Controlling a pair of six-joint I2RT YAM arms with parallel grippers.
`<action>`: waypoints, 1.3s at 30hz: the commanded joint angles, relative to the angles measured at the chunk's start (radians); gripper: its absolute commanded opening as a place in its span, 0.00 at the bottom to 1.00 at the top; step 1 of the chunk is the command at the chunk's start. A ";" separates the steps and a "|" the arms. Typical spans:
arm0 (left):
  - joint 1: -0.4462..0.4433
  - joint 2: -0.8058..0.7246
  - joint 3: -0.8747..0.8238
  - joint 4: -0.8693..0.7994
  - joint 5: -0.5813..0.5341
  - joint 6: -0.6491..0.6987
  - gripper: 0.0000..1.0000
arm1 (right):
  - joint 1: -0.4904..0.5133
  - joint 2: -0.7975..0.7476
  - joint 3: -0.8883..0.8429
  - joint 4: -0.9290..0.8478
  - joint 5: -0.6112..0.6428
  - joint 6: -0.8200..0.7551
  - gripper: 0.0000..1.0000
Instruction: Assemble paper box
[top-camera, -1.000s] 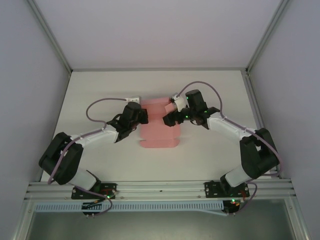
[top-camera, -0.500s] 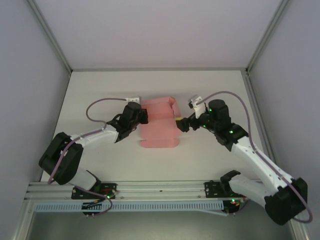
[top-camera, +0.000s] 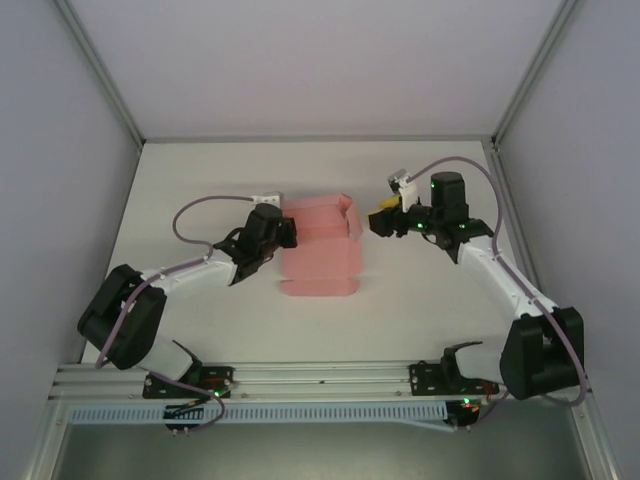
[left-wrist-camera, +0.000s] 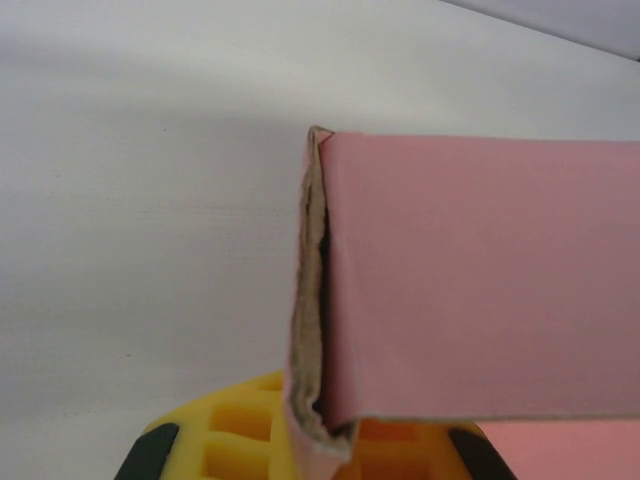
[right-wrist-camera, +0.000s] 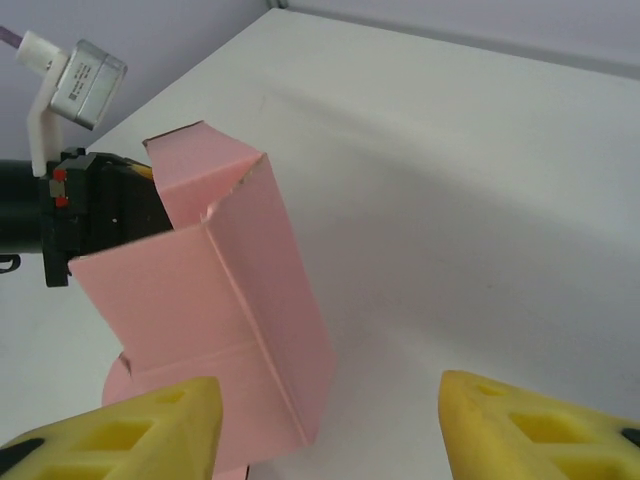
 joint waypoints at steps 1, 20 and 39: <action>0.005 -0.003 0.010 0.018 0.022 0.022 0.00 | 0.037 0.061 0.084 -0.037 -0.041 -0.073 0.53; 0.006 -0.015 0.017 0.015 0.025 0.011 0.00 | 0.227 0.196 0.109 0.080 0.314 0.015 0.45; 0.002 0.045 0.164 -0.304 -0.164 -0.240 0.00 | 0.443 0.556 0.245 0.206 1.924 0.159 0.07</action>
